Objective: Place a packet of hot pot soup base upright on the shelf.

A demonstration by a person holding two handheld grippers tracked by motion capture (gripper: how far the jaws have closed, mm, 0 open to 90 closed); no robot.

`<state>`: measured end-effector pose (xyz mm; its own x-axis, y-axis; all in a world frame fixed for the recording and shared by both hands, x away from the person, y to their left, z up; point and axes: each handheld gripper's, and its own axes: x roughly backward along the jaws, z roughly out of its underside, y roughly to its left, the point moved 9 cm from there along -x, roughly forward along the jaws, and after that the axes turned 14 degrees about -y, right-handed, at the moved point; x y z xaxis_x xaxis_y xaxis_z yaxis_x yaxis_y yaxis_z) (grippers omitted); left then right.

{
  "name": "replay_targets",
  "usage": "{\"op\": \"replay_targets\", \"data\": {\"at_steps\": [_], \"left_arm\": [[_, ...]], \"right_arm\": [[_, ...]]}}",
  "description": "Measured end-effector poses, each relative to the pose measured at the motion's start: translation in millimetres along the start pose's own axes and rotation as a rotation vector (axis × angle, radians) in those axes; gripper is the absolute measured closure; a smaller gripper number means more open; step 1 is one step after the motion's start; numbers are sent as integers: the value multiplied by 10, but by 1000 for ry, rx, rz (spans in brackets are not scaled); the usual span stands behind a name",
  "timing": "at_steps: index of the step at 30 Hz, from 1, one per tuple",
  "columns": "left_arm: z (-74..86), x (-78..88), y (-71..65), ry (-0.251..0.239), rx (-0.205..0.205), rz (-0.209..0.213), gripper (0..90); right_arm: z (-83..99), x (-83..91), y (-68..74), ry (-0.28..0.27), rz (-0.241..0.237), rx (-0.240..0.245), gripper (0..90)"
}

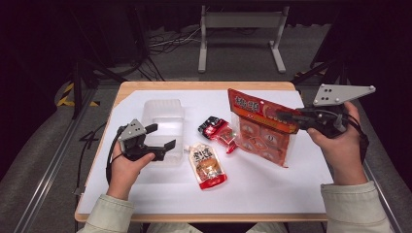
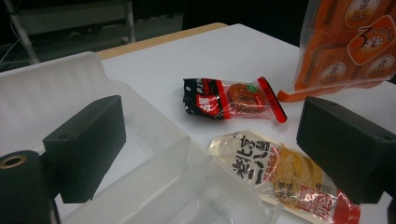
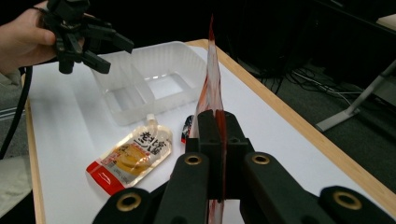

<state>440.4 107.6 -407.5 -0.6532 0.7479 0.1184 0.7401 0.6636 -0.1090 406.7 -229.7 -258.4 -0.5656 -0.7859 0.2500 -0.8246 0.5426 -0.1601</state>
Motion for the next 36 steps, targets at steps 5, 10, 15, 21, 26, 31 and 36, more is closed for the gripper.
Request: {"op": "replay_targets", "data": {"at_steps": [5, 10, 15, 21, 26, 31, 36], "left_arm": [[10, -21, -29, 9, 7, 20, 78], [0, -64, -114, 5, 29, 81, 40], [-29, -130, -130, -42, 60, 88, 22], [-69, -197, -170, -65, 50, 110, 20], [-140, -283, -212, -71, 68, 130, 59], [-224, -382, -350, -75, 59, 203, 73], [-235, -501, -477, -77, 13, 248, 61]], "right_arm": [[-141, -42, 37, -30, -25, 13, 900], [-272, -141, 79, -58, -59, 5, 900], [-347, -215, 95, -74, -75, 19, 900], [-444, -338, 93, -95, -107, 13, 900], [-492, -462, 129, -111, -138, 7, 900], [-557, -584, 208, -120, -169, 15, 900], [-579, -682, 282, -132, -201, 28, 900]]}}
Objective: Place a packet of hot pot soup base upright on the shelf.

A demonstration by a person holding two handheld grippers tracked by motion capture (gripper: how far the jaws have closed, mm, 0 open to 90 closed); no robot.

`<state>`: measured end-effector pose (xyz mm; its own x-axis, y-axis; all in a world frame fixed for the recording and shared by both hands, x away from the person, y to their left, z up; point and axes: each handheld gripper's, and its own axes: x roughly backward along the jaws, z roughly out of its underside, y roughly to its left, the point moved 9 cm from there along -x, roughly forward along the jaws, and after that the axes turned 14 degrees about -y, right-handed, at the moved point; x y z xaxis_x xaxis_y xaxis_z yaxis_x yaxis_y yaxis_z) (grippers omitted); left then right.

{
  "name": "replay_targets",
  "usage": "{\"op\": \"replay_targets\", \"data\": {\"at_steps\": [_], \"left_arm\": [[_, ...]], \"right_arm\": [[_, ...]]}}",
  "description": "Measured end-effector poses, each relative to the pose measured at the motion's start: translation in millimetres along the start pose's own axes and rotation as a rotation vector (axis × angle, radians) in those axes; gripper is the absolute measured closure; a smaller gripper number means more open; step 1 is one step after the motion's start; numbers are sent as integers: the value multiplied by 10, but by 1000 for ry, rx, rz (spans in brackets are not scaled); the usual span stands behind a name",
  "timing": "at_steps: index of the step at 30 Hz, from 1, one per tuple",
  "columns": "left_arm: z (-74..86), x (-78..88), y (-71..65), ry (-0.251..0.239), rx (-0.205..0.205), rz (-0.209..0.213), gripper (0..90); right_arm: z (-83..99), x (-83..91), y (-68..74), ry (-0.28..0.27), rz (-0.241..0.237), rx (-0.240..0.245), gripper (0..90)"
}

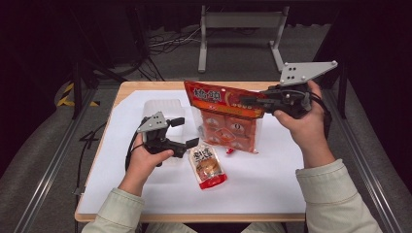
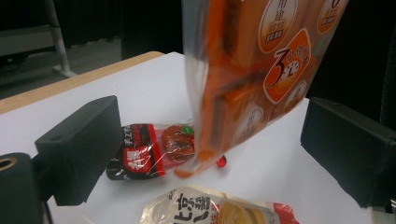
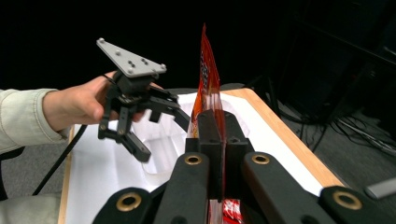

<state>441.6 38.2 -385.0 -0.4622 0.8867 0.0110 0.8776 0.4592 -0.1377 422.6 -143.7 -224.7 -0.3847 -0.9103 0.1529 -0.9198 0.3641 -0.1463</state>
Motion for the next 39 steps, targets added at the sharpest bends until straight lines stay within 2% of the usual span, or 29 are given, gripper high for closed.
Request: {"op": "replay_targets", "data": {"at_steps": [9, 12, 16, 19, 22, 27, 28, 29, 30, 33, 39], "left_arm": [[-25, -73, -6, -26, 0, 15, 53], [-43, -66, -63, -53, 13, 51, 51], [-16, -57, -67, -39, -7, 53, 50], [36, -64, -64, -41, 16, 69, 59], [50, -58, -83, -76, 76, 115, 118], [29, -36, -115, -105, 48, 159, 168], [20, -30, -132, -109, 63, 168, 186], [27, -18, -142, -95, 80, 170, 229], [38, -14, -142, -88, 65, 168, 259], [38, -20, -164, -108, 46, 170, 344], [24, -52, -199, -135, 71, 205, 409]], "right_arm": [[18, -168, 72, -33, -61, -2, 900], [25, -221, 99, -42, -78, -3, 900], [41, -289, 134, -48, -96, -2, 900], [53, -339, 156, -56, -107, -6, 900], [62, -382, 176, -63, -120, -10, 900], [81, -433, 219, -72, -145, -16, 900], [86, -438, 222, -72, -147, -19, 900], [91, -443, 223, -75, -150, -22, 900], [96, -447, 222, -77, -154, -28, 900], [121, -451, 219, -88, -160, -42, 900], [160, -434, 198, -104, -158, -58, 900]]}}
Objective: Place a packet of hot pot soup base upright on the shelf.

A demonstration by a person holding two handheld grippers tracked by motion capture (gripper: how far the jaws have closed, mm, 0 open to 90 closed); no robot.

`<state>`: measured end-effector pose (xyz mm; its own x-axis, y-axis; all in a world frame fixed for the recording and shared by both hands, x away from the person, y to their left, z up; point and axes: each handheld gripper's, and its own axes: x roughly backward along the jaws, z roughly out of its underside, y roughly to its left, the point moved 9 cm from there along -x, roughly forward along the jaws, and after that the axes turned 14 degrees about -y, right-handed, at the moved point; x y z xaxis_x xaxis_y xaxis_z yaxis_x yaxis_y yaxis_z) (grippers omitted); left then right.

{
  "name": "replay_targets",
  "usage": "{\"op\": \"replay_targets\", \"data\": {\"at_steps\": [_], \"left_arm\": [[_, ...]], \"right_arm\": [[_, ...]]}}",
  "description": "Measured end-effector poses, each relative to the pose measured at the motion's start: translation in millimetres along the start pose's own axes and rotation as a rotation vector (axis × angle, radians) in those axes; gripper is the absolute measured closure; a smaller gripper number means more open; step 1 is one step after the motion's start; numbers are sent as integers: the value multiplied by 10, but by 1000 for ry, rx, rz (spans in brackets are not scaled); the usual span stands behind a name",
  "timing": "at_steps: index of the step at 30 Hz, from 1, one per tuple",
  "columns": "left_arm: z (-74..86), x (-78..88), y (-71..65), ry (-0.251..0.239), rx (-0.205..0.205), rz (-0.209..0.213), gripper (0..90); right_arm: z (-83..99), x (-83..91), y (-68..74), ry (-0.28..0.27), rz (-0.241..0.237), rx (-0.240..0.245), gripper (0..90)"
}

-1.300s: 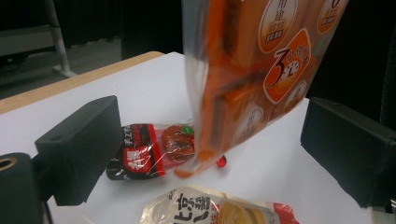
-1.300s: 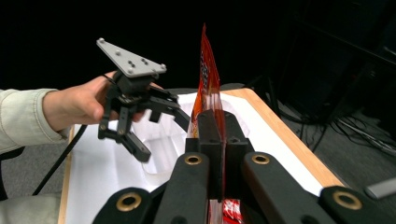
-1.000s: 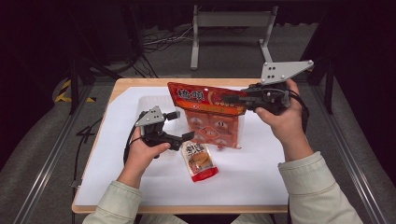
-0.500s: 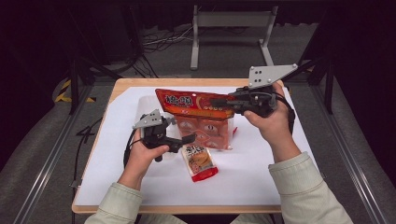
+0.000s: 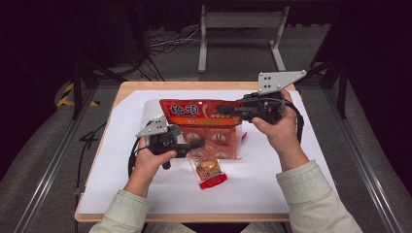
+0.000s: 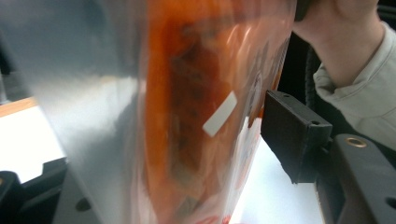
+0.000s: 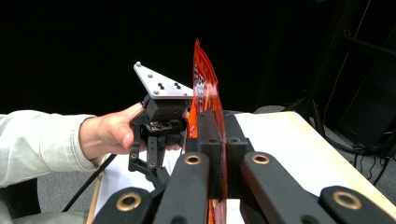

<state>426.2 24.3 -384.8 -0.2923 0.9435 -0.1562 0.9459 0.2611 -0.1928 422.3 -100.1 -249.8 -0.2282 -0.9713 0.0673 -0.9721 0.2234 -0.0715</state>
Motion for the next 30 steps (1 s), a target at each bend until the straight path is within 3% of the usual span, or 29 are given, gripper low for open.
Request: {"op": "replay_targets", "data": {"at_steps": [3, 5, 10, 16, 25, 30], "left_arm": [[4, -1, -27, -6, 27, 27, 495], [14, -2, -59, -11, 70, 56, 562], [29, -6, -127, 9, 71, 98, 693], [13, 4, -149, 41, 45, 87, 703], [21, 24, -178, 65, 82, 74, 704], [-29, 32, -191, 82, 43, 45, 706]], "right_arm": [[15, 5, -12, -9, -3, -21, 900], [29, 13, -36, -13, 10, -28, 900], [59, 49, -84, -17, 32, -36, 900], [81, 91, -96, -16, 38, -39, 900], [118, 91, -103, 0, 47, -38, 900], [109, 100, -111, 1, 57, -39, 899]]}}
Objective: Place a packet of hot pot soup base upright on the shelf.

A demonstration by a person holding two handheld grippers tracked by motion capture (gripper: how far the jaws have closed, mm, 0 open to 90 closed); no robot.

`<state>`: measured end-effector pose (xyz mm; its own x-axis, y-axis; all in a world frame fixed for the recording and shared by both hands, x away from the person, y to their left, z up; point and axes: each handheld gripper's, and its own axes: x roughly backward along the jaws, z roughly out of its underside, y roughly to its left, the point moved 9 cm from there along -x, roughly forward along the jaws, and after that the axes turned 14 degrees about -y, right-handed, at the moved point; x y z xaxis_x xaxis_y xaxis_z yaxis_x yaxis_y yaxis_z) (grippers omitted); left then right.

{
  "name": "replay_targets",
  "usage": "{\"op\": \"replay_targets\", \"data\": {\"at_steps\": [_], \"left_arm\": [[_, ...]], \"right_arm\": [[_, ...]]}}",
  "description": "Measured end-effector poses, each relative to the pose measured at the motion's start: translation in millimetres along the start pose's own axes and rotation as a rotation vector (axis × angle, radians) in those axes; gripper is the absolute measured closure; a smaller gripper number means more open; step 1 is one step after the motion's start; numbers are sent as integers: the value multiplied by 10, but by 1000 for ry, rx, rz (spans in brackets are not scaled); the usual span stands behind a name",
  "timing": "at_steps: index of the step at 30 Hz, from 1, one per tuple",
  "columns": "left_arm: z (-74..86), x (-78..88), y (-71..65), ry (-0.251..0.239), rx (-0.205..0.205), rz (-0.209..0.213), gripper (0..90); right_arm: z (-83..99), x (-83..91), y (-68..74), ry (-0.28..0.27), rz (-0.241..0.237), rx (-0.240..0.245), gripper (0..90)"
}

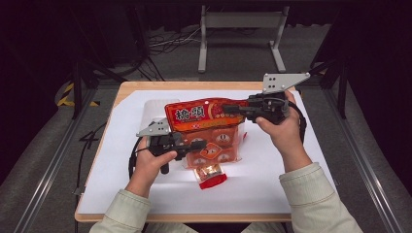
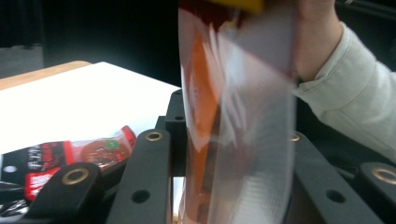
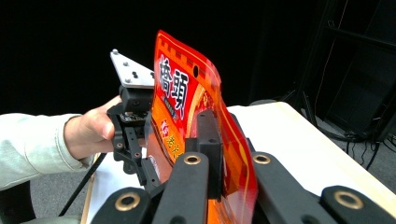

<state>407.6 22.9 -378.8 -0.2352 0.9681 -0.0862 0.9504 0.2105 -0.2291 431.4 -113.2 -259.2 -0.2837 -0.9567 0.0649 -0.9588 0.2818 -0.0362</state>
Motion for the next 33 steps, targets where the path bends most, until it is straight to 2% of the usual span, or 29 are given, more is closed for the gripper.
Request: {"op": "replay_targets", "data": {"at_steps": [4, 8, 14, 15, 19, 21, 24, 31, 33], "left_arm": [[-47, 27, -6, 6, -41, -25, 707], [-75, 33, -17, 17, -94, -42, 708], [-107, 16, -29, 23, -108, -39, 708], [-115, 12, -27, 18, -101, -40, 708], [-161, 19, -6, 1, -84, -41, 709], [-192, 25, 10, 0, -90, -48, 708], [-251, 44, 31, -7, -93, -58, 708], [-392, 75, 45, -28, -92, -63, 708], [-432, 88, 56, -32, -105, -74, 708]], "right_arm": [[-18, 9, 6, 2, 4, 5, 893], [-24, 37, 0, 17, 29, -2, 820], [-64, 167, -16, -4, 48, -38, 715], [-74, 195, -21, -10, 54, -38, 690], [-84, 348, -45, -23, 91, -37, 612], [-63, 438, -75, -25, 118, -40, 579], [-5, 568, -124, -27, 159, -51, 548], [342, 854, -260, 16, 261, -87, 494], [433, 930, -294, 17, 285, -100, 474]]}}
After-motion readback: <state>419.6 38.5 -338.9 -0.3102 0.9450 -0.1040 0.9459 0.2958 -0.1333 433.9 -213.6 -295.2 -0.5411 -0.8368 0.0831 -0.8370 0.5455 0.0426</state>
